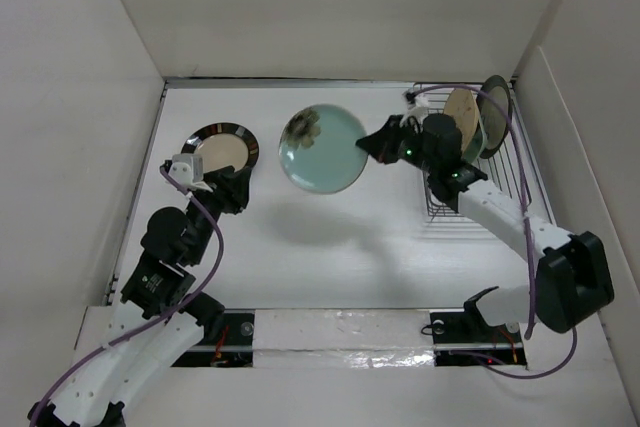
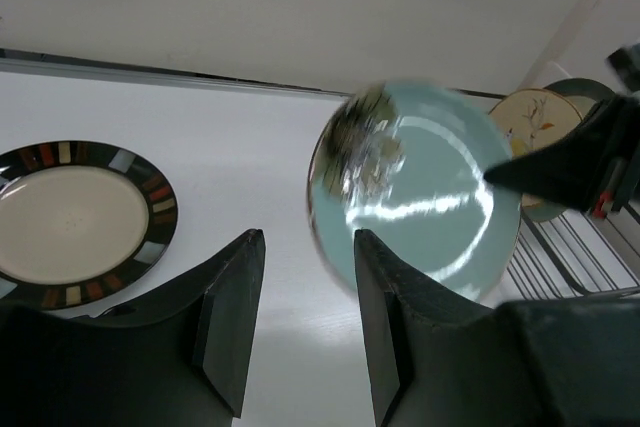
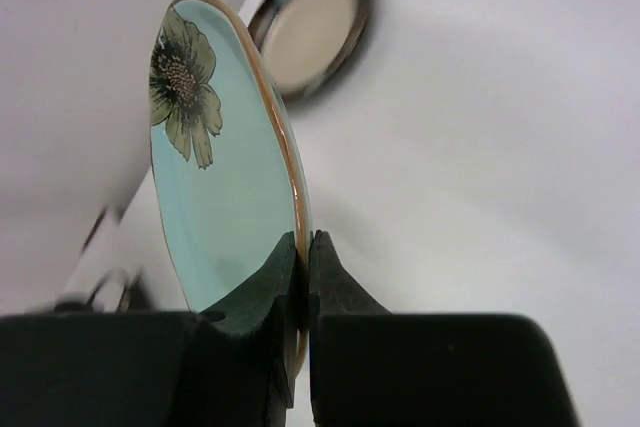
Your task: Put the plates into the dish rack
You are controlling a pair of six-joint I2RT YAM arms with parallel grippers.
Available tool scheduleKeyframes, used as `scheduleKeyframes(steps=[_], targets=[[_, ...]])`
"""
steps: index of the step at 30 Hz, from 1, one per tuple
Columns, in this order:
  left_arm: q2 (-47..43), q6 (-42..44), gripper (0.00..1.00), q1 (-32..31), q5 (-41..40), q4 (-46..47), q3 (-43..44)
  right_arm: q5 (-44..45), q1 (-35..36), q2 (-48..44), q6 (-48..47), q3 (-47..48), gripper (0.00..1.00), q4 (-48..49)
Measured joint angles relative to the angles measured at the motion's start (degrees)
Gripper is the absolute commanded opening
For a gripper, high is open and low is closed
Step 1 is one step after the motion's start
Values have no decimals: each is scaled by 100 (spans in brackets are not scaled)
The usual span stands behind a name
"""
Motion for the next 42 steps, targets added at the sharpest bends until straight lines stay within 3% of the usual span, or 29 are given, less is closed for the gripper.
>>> scheduleKeyframes(steps=[10, 17, 29, 34, 42], targets=[[-107, -2, 38, 0, 140, 0, 0, 4325, -1132, -675, -1016, 621, 0, -304], [-107, -4, 38, 0, 210, 2, 0, 6334, -1178, -354, -2562, 824, 0, -205], [-107, -7, 38, 0, 223, 0, 0, 7396, -1163, 809, -5425, 1139, 0, 988], [-114, -7, 38, 0, 225, 2, 0, 7401, -1196, 977, -5805, 1235, 0, 1001], [-118, -7, 38, 0, 256, 2, 0, 7361, -1200, 977, -5602, 1158, 0, 949]])
